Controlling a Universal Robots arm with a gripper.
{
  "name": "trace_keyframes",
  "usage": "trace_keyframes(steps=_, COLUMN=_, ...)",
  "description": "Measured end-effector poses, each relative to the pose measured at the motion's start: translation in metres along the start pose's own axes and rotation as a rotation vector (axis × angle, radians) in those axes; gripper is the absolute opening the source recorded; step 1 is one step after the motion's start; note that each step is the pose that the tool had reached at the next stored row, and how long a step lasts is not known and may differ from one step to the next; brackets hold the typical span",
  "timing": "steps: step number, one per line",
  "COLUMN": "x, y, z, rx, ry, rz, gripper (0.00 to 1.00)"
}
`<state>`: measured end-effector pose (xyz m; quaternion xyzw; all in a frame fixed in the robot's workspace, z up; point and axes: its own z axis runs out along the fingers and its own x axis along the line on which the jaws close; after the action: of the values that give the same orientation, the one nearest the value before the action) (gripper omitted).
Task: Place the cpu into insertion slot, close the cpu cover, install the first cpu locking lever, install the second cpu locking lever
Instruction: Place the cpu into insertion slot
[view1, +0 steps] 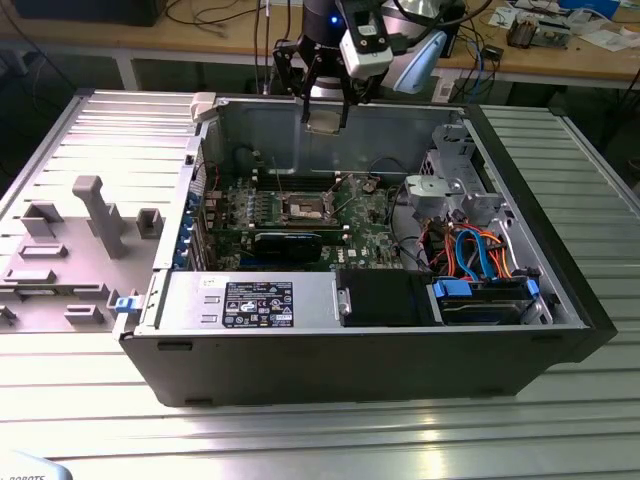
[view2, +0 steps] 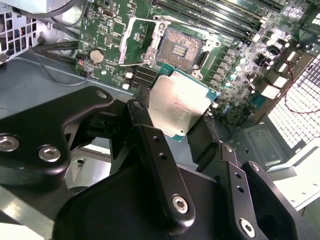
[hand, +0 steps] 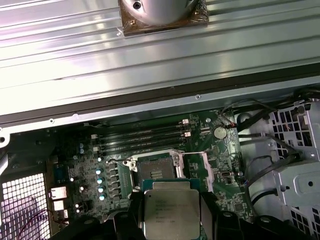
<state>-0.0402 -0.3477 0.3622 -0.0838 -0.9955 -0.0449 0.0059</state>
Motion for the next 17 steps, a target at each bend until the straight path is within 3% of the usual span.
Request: trace_keyframes(steps=17, x=0.0009, y=-0.0003, z=0.0011, rx=-0.0018, ry=-0.0085, rz=0.095, gripper=0.54)
